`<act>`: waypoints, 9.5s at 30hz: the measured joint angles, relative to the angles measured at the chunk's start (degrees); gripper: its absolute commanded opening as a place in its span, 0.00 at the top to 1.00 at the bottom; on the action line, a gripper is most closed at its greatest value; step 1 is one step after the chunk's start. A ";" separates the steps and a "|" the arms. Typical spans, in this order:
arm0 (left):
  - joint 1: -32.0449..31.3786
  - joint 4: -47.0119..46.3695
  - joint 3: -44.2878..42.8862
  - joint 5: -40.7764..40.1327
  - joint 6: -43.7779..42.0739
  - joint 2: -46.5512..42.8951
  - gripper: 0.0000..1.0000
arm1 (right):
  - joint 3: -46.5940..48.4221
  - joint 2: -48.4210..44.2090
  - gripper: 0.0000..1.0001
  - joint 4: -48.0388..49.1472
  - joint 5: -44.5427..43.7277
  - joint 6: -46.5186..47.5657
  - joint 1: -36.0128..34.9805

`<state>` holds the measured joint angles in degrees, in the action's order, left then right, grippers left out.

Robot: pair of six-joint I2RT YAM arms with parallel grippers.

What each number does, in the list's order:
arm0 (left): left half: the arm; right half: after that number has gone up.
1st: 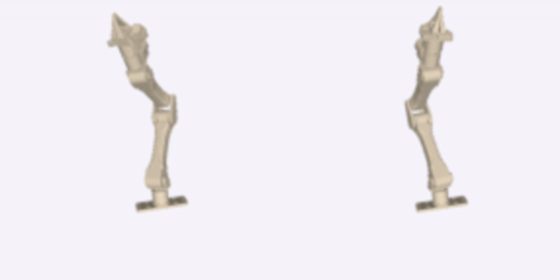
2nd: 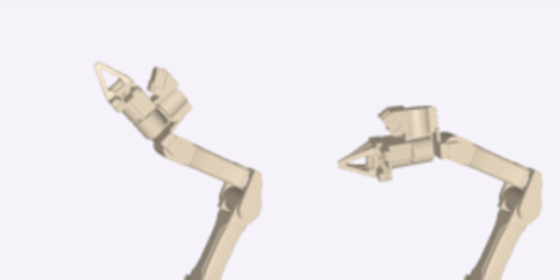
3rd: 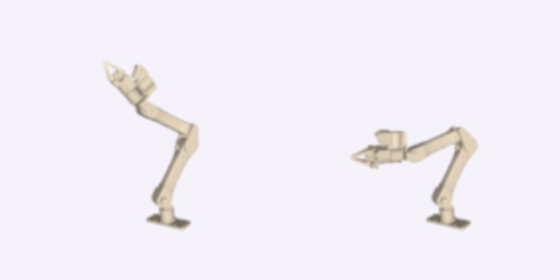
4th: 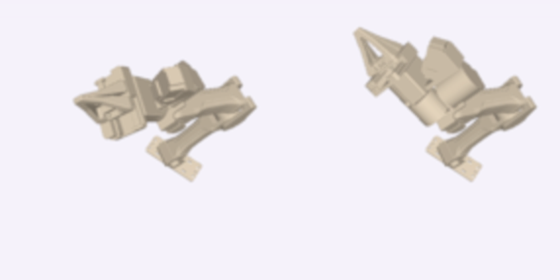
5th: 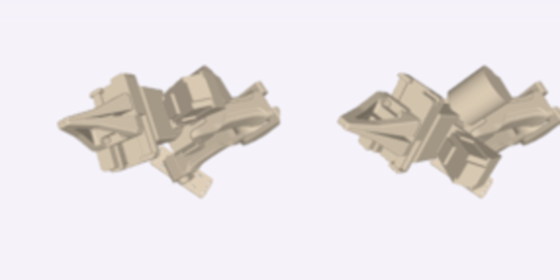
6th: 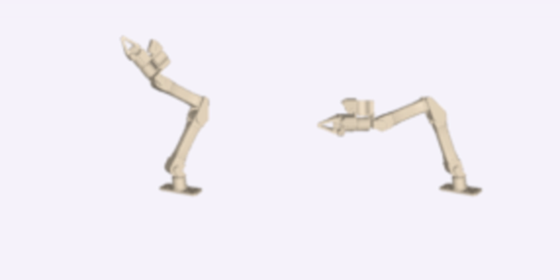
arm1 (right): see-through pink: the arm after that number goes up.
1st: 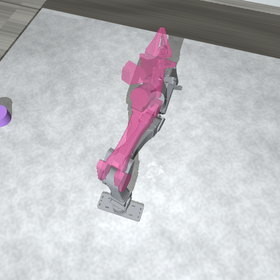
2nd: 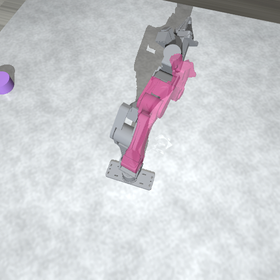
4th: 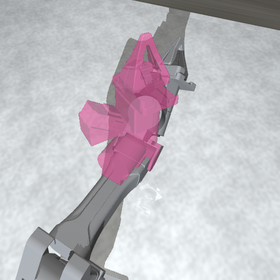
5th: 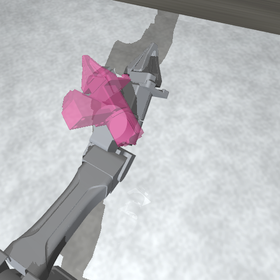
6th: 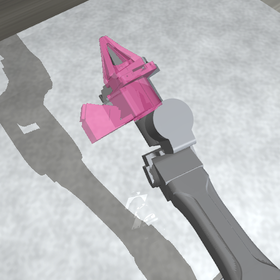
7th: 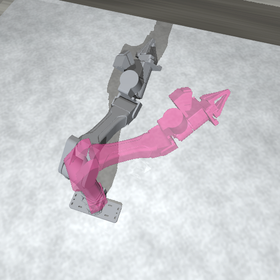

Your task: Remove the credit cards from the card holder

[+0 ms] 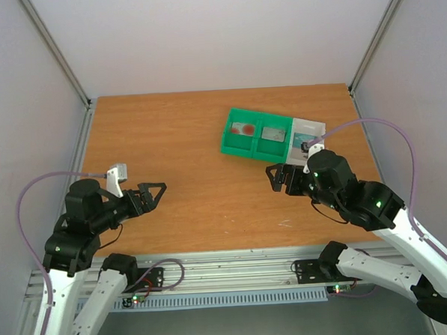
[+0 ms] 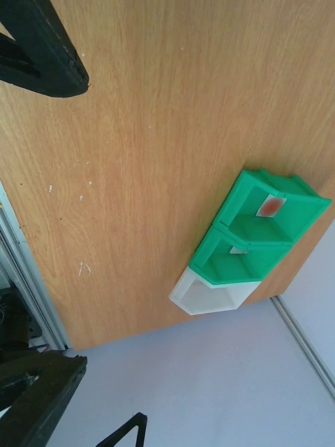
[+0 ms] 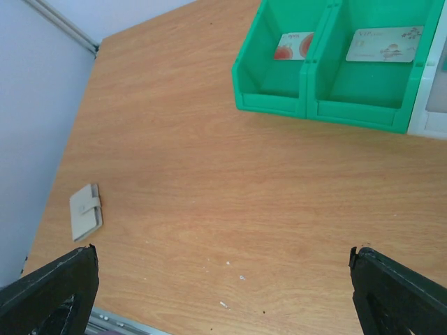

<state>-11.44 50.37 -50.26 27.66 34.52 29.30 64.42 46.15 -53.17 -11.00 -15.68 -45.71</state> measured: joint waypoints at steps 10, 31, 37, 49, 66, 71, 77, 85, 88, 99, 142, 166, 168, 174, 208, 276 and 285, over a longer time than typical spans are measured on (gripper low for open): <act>0.13 1.11 0.44 -6.60 0.04 1.84 0.01 | 0.04 -0.52 0.02 -1.55 -1.38 -0.15 0.00; 9.68 1.60 -0.46 -42.56 7.21 27.04 0.01 | 0.11 -4.79 0.01 -1.38 2.05 0.37 -0.11; 17.25 -3.50 0.94 -43.01 9.49 36.26 0.01 | 0.11 -5.57 0.02 -0.33 4.55 0.92 -0.11; 21.77 -11.45 4.50 -35.82 11.10 50.21 0.03 | -0.37 -6.54 0.02 2.86 7.67 0.94 -0.11; 22.08 -21.03 10.80 -21.59 8.31 50.84 0.40 | -1.07 -6.51 0.02 3.69 8.26 0.46 -0.11; 20.31 -25.68 11.72 -15.54 8.04 50.99 0.41 | -1.42 -6.56 0.02 3.65 8.26 0.07 -0.11; 16.35 -28.00 11.74 -11.50 6.43 52.33 0.49 | -1.70 -6.97 0.01 3.50 8.26 -0.22 -0.11; 10.51 -28.96 9.60 -8.50 4.35 55.54 0.52 | -2.10 -7.39 0.01 3.19 8.09 -0.85 -0.13; 7.48 -29.24 8.90 -7.13 4.04 56.68 0.52 | -2.29 -7.34 0.02 3.15 7.98 -1.14 -0.13; -9.86 -32.13 10.34 -4.70 8.83 56.06 0.50 | -2.34 -4.24 0.02 2.05 7.39 -1.27 -0.15; -12.83 -42.07 26.29 2.12 12.94 43.87 1.00 | -8.74 13.46 0.52 3.63 22.25 -1.73 -0.26; -26.49 -45.94 28.87 0.07 25.09 34.53 0.99 | -6.49 46.82 0.51 19.47 19.78 -5.73 -11.32; -27.23 -46.64 28.87 -0.24 25.57 34.91 0.99 | -6.27 47.74 0.51 20.02 20.11 -5.66 -11.37; -28.61 -47.52 28.63 -0.90 26.40 36.28 1.00 | -5.79 48.46 0.51 22.01 20.50 -5.29 -11.41; -32.35 -48.87 28.52 -3.82 29.40 35.10 1.00 | -11.32 42.77 0.71 16.11 5.90 -6.25 -11.87; -32.35 -34.56 29.83 -9.25 23.87 17.20 0.18 | -26.69 23.17 0.99 44.52 23.45 -11.10 -11.89; -32.35 -30.36 31.89 -11.58 22.38 13.60 0.24 | -27.06 25.90 0.99 50.25 26.47 -12.20 -11.89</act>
<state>-43.79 20.01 -18.37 16.08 56.90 42.89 37.36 72.05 -2.92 15.46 -27.88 -57.60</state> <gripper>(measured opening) 0.780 0.032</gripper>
